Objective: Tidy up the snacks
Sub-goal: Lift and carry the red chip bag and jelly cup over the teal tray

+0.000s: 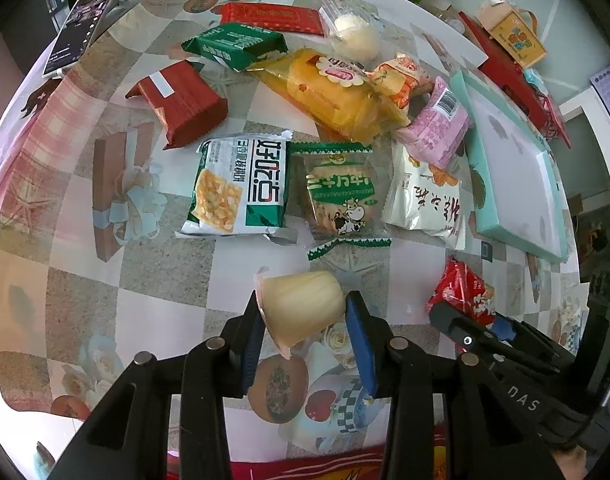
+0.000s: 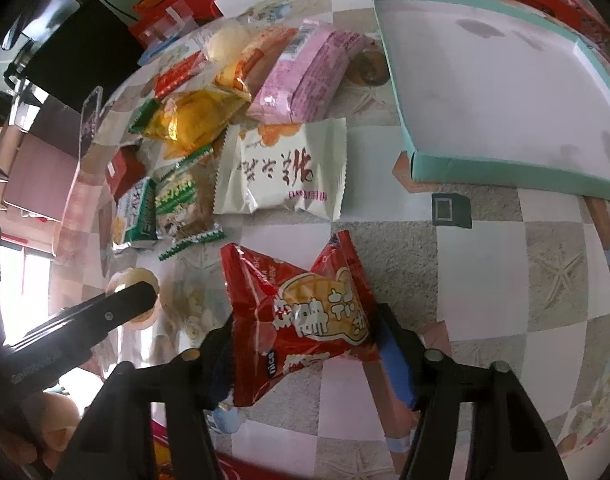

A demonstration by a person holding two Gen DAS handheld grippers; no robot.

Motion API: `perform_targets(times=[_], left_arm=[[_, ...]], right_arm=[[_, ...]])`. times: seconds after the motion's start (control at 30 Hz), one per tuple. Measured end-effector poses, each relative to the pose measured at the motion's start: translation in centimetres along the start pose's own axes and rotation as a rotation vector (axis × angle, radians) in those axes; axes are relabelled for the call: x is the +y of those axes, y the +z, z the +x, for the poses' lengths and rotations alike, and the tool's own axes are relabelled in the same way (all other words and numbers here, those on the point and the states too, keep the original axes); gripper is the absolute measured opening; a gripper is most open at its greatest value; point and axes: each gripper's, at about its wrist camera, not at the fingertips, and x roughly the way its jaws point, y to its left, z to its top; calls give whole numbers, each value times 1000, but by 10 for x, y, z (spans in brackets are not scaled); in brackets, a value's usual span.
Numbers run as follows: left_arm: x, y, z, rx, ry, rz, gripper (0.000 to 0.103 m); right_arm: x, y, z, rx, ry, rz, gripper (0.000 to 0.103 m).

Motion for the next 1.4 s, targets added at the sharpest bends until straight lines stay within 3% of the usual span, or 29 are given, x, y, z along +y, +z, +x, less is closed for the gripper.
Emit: perform_targets(times=[0.2,0.37,0.63,0.87,1.1,1.4], left_arm=[[-6,10,-8,-17,-12,0,41],[-21,33,-24,-59,-25,24,41],[-76,81,-38,-151,-53,111,41],[-122,106,-25,-215,-95,184,42],[-179,123,3,-259,-121,292,42],[-231,123,60,-198,-135,379,42]], right_arm=[[-3,1,-16,-54,47,30,55],[-5,18,-55,-174,84,58,55],[-31,67,-99,-342,39,170,55],[-79,98,-97,-410,-66,338,55],[-132,106,-95,-467,-167,493,55],[-198,91,-98,-501,-372,629,55]])
